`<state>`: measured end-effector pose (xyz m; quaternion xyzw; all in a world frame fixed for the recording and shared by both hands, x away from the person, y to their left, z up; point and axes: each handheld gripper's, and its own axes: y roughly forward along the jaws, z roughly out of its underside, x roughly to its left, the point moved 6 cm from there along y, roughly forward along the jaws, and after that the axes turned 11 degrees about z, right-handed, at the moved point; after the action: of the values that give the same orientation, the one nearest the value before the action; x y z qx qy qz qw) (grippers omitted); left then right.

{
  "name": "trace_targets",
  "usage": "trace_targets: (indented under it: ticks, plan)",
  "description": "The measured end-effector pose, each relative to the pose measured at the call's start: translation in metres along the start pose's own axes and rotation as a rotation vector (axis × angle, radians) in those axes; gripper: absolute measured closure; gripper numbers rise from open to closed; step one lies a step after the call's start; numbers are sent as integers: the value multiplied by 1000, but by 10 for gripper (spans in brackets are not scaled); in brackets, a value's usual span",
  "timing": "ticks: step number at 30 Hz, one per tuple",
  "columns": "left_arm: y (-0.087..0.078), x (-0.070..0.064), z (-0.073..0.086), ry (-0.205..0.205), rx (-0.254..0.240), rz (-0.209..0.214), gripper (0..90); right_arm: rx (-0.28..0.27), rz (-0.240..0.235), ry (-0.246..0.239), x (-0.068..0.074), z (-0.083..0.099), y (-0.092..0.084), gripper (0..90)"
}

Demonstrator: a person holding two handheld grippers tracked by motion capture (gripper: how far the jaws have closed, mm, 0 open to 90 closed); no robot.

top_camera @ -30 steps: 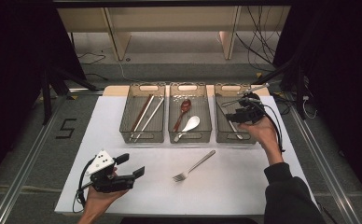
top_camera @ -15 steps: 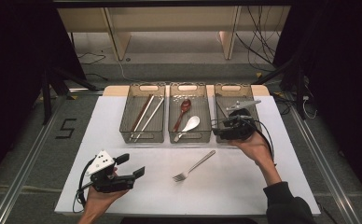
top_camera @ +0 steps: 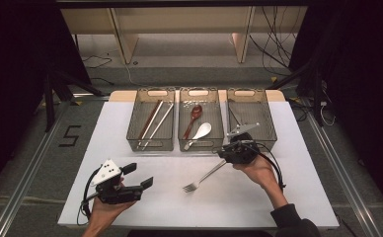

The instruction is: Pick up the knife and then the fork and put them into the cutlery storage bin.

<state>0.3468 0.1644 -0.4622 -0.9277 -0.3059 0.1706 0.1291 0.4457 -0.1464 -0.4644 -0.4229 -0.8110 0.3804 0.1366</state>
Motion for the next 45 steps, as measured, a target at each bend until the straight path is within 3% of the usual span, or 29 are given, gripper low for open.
trace_targets:
  ticks: [16, 33, 45]
  plan:
    - [0, 0, 0, 3, -3, -2, 186, 42, 21, -26, 6, 10, 22, 896]
    - [0, 0, 0, 4, -2, -2, 186, 131, 49, -42, 1, 16, 52, 900]
    - [0, 0, 0, 2, -2, -2, 186, 184, 50, -56, 1, 24, 55, 900]
